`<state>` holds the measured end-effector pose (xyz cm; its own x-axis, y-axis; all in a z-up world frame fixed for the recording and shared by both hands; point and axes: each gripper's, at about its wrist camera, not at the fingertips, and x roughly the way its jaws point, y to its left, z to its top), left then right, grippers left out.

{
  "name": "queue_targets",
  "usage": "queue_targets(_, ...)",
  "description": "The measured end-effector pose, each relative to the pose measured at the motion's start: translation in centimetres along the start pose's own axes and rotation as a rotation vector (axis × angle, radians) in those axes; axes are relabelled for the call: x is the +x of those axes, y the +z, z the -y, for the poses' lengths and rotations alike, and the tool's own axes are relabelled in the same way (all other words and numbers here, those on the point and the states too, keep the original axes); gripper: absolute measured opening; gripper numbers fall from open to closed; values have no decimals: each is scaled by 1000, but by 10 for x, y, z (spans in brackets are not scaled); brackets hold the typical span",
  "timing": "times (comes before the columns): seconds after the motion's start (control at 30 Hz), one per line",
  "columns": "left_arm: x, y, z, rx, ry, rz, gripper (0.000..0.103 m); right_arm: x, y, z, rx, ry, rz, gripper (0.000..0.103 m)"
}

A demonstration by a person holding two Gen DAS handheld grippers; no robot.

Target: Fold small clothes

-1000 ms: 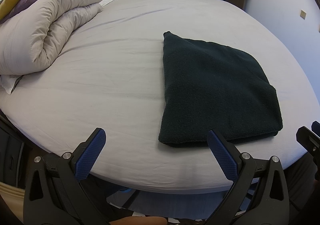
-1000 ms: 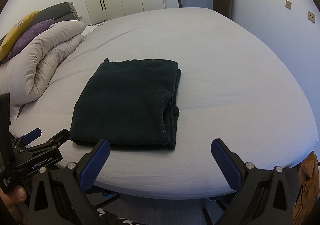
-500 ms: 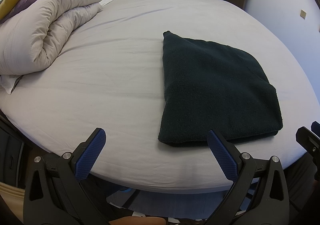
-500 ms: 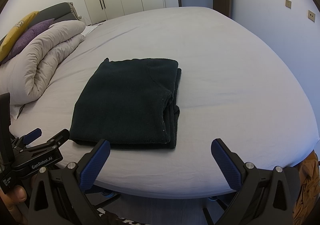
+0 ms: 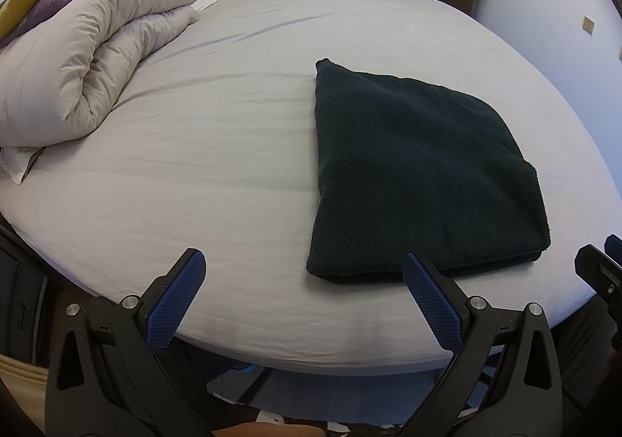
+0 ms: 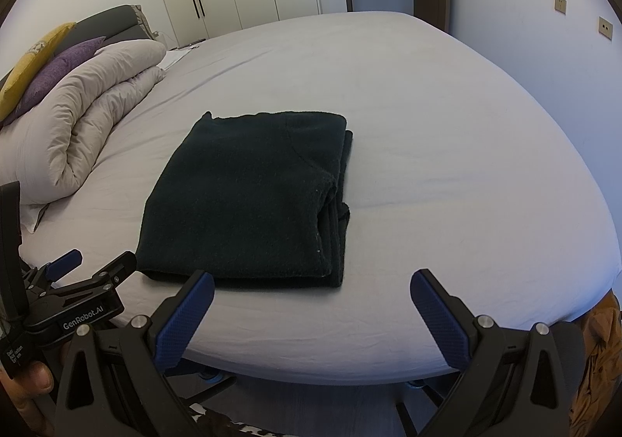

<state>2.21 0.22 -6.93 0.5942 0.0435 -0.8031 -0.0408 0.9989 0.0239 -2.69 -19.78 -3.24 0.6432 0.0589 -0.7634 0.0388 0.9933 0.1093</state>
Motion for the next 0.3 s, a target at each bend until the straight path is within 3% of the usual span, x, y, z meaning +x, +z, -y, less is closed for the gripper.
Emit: queue_targets(0.3, 2, 0, -1, 3, 9, 0, 103, 1, -1, 0, 3, 2, -2, 103)
